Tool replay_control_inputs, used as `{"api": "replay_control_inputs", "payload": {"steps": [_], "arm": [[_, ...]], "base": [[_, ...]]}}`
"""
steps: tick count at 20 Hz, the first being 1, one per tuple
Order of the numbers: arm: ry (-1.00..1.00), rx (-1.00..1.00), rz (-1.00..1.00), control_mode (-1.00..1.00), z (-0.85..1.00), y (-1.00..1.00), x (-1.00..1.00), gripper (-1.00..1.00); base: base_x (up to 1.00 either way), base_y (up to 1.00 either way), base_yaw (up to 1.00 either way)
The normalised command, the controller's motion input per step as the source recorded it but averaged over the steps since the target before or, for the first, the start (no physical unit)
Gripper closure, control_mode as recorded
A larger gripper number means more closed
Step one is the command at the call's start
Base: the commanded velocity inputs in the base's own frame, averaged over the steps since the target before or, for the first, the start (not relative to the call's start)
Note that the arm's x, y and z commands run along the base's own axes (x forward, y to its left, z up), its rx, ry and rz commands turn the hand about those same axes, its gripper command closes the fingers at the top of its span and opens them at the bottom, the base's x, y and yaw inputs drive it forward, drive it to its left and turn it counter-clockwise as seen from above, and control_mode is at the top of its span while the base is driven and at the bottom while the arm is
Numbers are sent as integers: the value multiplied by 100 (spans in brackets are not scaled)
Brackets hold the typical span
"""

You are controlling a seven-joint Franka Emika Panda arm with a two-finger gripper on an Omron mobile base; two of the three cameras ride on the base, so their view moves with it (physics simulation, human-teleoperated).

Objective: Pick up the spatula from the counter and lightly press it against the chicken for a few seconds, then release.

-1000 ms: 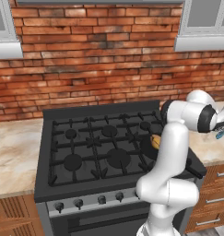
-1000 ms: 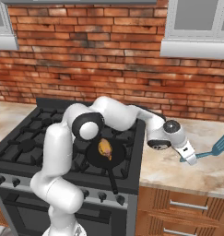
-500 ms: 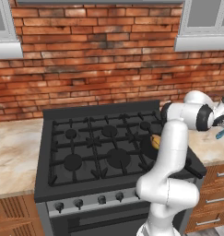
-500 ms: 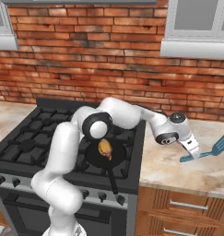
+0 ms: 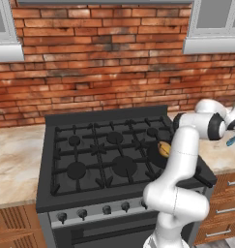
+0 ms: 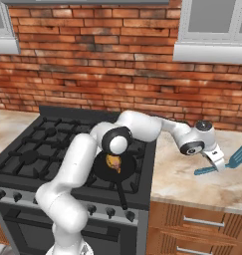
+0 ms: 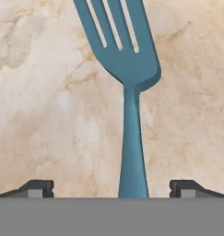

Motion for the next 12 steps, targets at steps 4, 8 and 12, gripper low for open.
{"api": "replay_control_inputs", "payload": {"steps": [4, 8, 12], "arm": [[5, 4, 0, -100, -18, -28, 10, -100], [6, 3, 0, -100, -20, -18, 12, -100], [8, 1, 0, -100, -24, -6, 15, -100]], "base": [[0, 0, 0], [0, 0, 0], [0, 0, 0]]}}
